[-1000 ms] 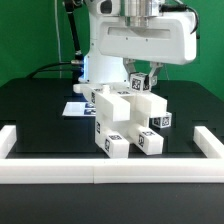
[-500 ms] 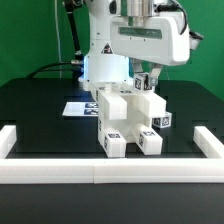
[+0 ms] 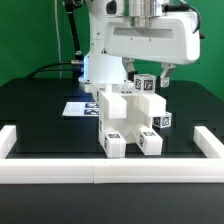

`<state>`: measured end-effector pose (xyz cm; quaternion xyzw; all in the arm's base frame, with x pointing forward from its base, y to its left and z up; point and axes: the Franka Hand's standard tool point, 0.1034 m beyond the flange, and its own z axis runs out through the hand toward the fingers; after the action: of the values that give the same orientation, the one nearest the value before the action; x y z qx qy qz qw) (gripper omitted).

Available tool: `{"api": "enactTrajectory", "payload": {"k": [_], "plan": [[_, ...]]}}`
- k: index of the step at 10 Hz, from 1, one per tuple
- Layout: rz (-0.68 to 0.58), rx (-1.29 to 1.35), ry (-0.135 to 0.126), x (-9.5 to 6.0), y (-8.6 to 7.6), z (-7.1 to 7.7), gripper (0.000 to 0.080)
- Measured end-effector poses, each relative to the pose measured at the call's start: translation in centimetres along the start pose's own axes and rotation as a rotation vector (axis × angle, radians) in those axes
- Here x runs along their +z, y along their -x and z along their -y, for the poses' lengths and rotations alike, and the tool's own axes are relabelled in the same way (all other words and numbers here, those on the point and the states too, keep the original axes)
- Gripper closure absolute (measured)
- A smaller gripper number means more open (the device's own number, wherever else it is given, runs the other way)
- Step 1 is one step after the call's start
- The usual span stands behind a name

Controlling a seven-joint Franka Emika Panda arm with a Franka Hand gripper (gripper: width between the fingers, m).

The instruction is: Assemble chair

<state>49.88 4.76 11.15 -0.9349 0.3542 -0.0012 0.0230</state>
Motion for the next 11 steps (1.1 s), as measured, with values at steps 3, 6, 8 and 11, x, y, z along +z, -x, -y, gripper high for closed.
{"api": "enactTrajectory", "payload": {"k": [3, 6, 8, 11], "plan": [[-0.002, -0.266, -0.001, 0.11, 0.13, -0.02, 0.0151], [-0.002, -0.515, 0.0, 0.11, 0.11, -0.03, 0.015], [-0.003, -0.654, 0.0, 0.1, 0.02, -0.12, 0.015], [-0.003, -0.833, 0.002, 0.09, -0.15, -0.28, 0.015]]}}
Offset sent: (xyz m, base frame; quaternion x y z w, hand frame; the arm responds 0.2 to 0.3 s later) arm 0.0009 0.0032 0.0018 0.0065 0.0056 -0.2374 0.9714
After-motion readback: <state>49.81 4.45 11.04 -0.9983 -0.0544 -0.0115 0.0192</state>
